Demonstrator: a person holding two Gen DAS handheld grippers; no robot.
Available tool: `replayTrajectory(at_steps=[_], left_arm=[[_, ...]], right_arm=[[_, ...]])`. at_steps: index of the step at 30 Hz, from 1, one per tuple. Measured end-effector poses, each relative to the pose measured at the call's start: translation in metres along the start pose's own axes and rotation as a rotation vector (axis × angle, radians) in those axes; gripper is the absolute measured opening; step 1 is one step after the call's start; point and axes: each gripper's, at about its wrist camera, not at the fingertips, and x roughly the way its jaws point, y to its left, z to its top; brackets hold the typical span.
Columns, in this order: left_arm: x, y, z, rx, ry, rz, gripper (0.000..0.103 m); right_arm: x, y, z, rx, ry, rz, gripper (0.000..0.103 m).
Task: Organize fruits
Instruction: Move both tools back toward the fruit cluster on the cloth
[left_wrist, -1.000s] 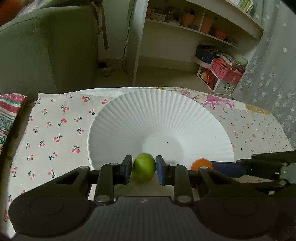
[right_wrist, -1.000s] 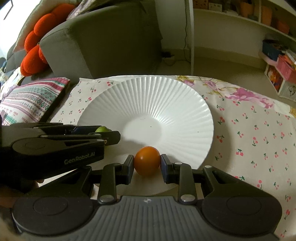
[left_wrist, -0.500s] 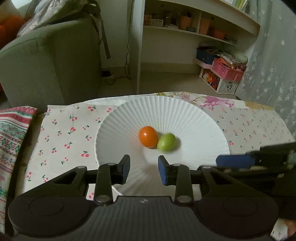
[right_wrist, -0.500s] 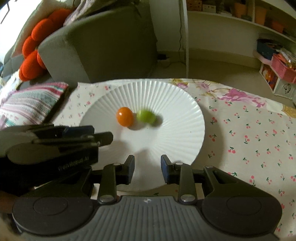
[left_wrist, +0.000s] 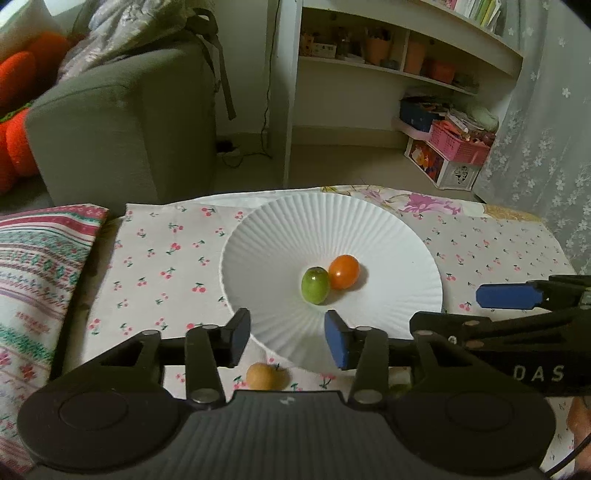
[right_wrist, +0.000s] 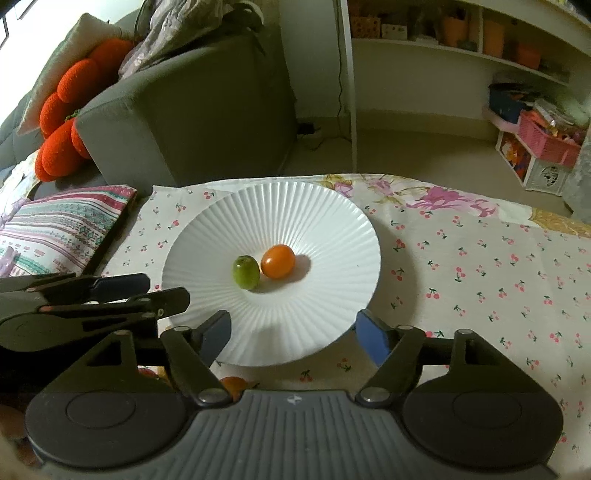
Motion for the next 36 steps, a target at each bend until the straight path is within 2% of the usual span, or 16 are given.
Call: replayTrajectory(at_steps=[3,7,9,11,16,25,31,36], left_arm=[[-0.011,0.002,-0.002,0.007,-0.007,0.012,0.042],[-0.026,0.003,-0.007,0.018,-0.016,0.043,0.055],[-0.034,0.004,-0.010,0.017,-0.025,0.061,0.058],[-0.040,0.004,-0.013,0.024,-0.029,0.077,0.059],[-0.048,0.011,-0.022,0.030,-0.013,0.107,0.069],[-0.072,0.017,-0.038,0.031,-0.021,0.131,0.076],[-0.085,0.029,-0.048,0.005,-0.019,0.114,0.086],[-0.094,0.051,-0.053,-0.078,0.007,0.071,0.086]], right_arm=[[-0.009,0.002,-0.004,0.014,-0.012,0.013,0.079],[-0.022,0.007,-0.007,0.014,-0.026,0.030,0.083],[-0.029,0.008,-0.008,0.015,-0.037,0.039,0.091],[-0.033,0.011,-0.010,0.018,-0.034,0.041,0.093],[-0.036,0.019,-0.015,0.021,0.004,0.046,0.093],[-0.054,0.037,-0.032,0.032,0.017,0.085,0.093],[-0.066,0.050,-0.039,0.023,-0.004,0.085,0.094],[-0.076,0.054,-0.040,0.037,-0.008,0.104,0.094]])
